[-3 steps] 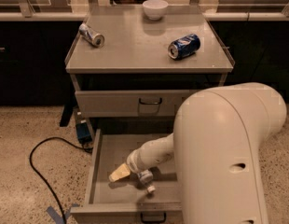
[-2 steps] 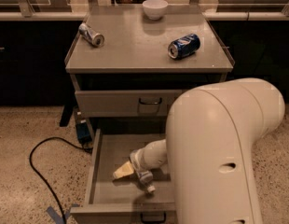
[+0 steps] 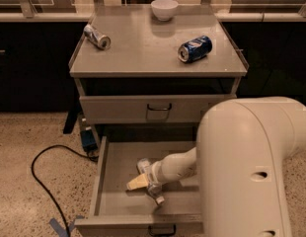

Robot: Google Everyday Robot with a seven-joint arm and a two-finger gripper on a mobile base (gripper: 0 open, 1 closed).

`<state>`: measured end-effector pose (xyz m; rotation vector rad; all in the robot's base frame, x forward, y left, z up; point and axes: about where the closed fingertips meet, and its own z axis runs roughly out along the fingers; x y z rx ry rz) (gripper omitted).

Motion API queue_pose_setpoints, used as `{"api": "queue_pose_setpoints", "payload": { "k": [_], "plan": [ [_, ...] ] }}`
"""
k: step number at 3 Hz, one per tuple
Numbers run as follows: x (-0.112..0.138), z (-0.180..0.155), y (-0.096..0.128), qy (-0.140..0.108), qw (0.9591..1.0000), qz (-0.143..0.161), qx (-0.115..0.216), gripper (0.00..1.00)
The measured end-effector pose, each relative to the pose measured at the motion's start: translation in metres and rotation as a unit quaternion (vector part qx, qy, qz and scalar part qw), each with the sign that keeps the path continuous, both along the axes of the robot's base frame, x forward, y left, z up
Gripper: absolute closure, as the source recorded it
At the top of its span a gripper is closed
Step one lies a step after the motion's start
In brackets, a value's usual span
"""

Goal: Pick blue plastic bottle from middle drawer and place on counter

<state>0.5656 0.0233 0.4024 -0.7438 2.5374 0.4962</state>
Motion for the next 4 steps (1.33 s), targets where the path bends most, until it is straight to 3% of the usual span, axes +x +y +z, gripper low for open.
{"api": "queue_pose_setpoints", "payload": {
  "k": [1, 2, 4],
  "plan": [
    [-0.01, -0.02, 0.001, 0.022, 0.9993, 0.008, 0.028, 0.0],
    [-0.023, -0.043, 0.016, 0.053, 0.9966, 0.041, 0.048, 0.0],
    [-0.022, -0.043, 0.016, 0.05, 0.9975, 0.03, 0.039, 0.0]
  ]
}}
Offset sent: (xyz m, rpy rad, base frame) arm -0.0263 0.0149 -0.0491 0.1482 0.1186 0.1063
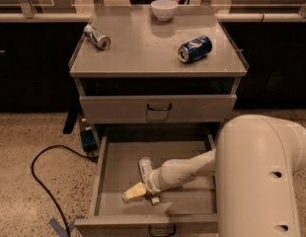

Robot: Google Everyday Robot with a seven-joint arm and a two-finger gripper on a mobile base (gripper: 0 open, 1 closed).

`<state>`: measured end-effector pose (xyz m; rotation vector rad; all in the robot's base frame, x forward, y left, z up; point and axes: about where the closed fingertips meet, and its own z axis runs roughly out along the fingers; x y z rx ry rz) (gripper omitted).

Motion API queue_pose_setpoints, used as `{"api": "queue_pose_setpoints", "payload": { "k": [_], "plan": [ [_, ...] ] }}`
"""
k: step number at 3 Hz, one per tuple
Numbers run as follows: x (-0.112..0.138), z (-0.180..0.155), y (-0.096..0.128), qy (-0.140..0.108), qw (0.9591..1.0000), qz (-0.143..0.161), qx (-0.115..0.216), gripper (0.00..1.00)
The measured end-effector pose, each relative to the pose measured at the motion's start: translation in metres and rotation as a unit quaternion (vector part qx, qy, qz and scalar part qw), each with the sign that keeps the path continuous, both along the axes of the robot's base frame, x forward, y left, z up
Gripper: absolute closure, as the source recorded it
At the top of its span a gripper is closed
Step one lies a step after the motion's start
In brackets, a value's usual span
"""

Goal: Pick blue plastic bottle from middle drawer and place on counter

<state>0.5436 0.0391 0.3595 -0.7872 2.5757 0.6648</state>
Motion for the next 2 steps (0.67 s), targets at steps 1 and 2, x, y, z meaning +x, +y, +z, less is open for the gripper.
{"api": "queue_pose_setpoints", "payload": {
  "k": [1, 2],
  "plan": [
    [0.0001, -0.0001, 0.0, -0.001, 1.0, -0.002, -0.002, 0.17],
    [0.0001, -0.0001, 0.0, -0.001, 1.0, -0.002, -0.002, 0.42]
  ]
}}
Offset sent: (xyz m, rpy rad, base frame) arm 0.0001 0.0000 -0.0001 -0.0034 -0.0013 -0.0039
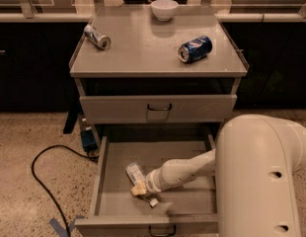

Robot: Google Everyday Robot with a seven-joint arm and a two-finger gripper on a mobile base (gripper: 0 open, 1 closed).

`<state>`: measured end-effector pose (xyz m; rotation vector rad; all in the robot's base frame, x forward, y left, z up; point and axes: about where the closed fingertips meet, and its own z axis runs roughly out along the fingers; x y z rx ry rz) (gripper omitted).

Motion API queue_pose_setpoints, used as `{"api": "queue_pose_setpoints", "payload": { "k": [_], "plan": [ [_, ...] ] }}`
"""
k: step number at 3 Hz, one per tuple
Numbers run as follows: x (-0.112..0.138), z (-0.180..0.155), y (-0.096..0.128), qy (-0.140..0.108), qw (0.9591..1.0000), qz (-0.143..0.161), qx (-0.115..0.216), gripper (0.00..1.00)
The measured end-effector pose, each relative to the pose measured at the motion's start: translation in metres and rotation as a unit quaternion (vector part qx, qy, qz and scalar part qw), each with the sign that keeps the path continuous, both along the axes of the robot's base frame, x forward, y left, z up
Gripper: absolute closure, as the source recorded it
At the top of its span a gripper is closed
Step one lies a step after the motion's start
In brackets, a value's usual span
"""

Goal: Pick blue plastic bottle from middle drawer and place on counter

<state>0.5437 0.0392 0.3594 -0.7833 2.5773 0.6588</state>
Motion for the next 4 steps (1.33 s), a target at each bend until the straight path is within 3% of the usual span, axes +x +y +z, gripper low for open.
{"api": "queue_pose_setpoints", "payload": {
  "k": [2, 3, 4],
  "plan": [
    [0.0, 0.0, 0.0, 0.0, 1.0, 0.0, 0.0, 0.87],
    [-0.001, 0.001, 0.001, 0.0, 1.0, 0.001, 0.001, 1.0],
    [-0.001, 0.028, 0.005, -0.009, 0.9995, 0.015, 0.024, 1.0]
  ]
}}
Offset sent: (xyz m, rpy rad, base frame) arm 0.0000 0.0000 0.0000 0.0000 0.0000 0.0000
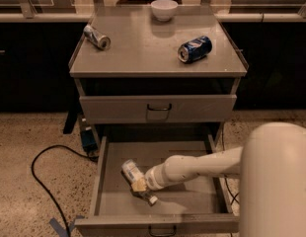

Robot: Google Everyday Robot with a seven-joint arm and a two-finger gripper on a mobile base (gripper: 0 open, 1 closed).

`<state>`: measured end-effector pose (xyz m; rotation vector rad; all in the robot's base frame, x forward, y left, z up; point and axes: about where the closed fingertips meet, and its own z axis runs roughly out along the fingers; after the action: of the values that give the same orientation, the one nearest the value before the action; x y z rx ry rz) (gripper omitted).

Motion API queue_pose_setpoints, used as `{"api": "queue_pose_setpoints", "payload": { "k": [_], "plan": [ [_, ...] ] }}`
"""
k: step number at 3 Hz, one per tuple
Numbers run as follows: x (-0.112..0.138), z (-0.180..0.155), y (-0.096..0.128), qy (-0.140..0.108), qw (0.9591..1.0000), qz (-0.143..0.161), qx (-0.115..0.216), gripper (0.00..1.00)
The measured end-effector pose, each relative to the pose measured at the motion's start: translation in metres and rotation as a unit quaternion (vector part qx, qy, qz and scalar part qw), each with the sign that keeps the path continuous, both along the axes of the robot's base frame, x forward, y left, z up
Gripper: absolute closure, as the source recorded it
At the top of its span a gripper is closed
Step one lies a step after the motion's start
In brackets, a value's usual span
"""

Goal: Pick blue plastic bottle from middle drawer and place on counter

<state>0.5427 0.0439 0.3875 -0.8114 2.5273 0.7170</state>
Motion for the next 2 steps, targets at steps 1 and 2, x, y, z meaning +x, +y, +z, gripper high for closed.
{"api": "queue_pose_setpoints", "payload": {
  "k": [1, 2],
  "plan": [
    [0.016, 0.095, 0.0, -0.046, 0.9973, 0.032, 0.047, 1.0],
    [0.008, 0.211, 0.008, -0.086, 0.9875, 0.078, 0.107, 1.0]
  ]
}}
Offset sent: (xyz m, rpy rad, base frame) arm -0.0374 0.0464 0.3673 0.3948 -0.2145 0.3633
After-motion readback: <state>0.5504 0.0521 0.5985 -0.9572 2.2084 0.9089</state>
